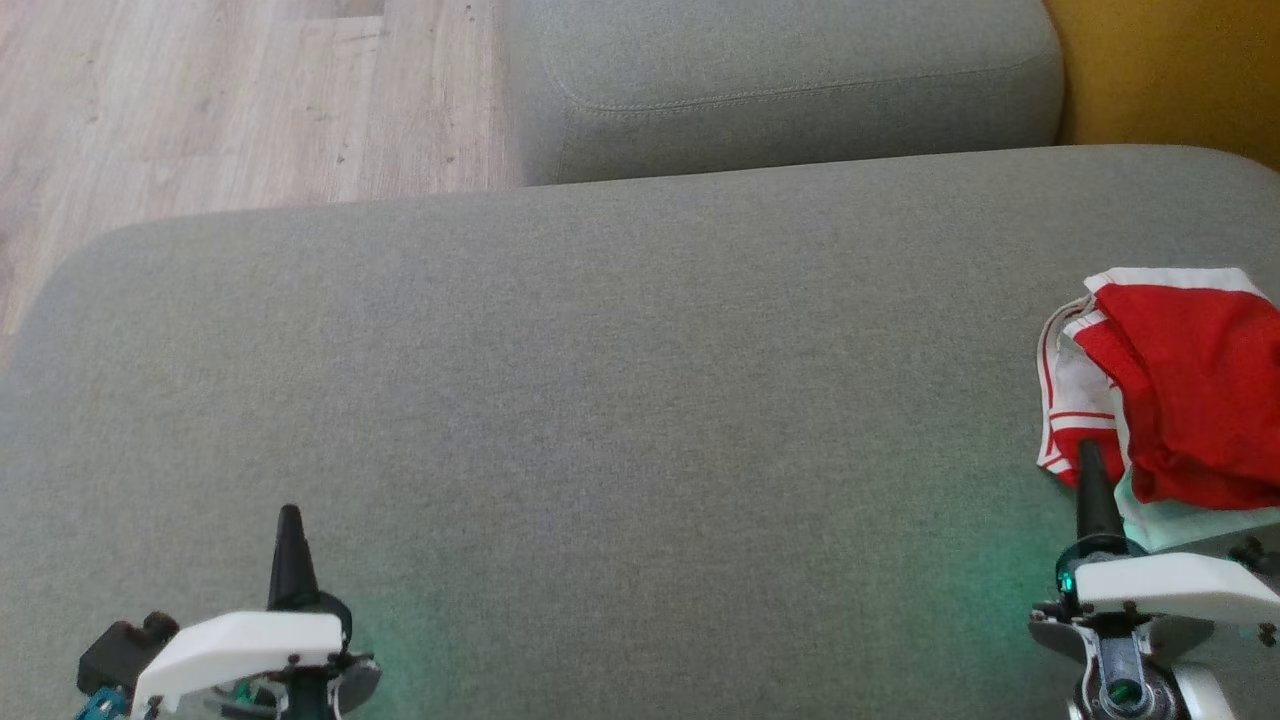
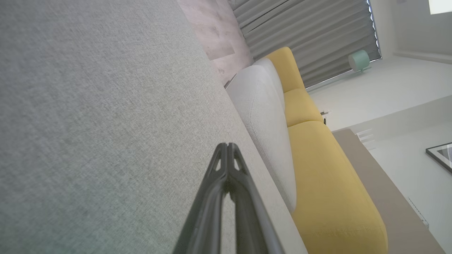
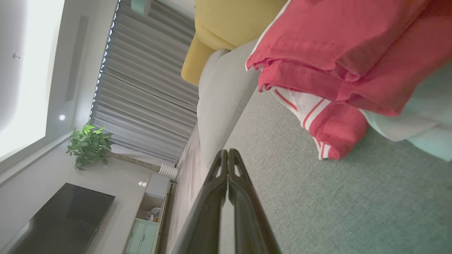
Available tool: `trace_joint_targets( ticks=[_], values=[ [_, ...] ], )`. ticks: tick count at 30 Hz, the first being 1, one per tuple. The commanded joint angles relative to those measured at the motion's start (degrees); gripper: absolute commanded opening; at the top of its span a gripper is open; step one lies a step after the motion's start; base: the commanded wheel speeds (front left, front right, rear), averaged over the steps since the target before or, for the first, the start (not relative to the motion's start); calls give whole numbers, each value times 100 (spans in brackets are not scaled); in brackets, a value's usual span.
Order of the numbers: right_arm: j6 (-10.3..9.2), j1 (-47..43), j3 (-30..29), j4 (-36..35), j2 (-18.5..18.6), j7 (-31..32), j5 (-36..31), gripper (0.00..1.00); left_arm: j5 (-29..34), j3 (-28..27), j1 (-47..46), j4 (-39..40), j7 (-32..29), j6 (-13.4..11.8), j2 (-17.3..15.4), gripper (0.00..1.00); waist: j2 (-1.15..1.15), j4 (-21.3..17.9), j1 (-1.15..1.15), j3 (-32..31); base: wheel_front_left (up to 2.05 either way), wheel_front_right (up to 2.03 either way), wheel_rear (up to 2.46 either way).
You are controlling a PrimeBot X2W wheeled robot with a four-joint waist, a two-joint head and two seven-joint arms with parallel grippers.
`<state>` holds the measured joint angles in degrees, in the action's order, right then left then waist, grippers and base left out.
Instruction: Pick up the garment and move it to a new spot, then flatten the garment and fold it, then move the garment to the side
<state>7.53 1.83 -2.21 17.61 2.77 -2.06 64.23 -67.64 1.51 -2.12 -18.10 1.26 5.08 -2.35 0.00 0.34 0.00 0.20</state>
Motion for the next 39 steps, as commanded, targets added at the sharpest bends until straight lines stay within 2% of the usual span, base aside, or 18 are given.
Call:
trace_joint_targets(
  ticks=[1, 39],
  values=[
    [-3, 342, 46, -223, 95, 36, 169, 0, -134, -198, -293, 218, -41, 34, -35, 0, 0, -1, 0, 0, 0, 0, 0],
    [-4, 415, -274, -346, 92, 674, 2543, 0, -2162, -725, -393, 380, -681, 215, -51, 0, 0, -30, 0, -2, 0, 0, 0]
  ],
)
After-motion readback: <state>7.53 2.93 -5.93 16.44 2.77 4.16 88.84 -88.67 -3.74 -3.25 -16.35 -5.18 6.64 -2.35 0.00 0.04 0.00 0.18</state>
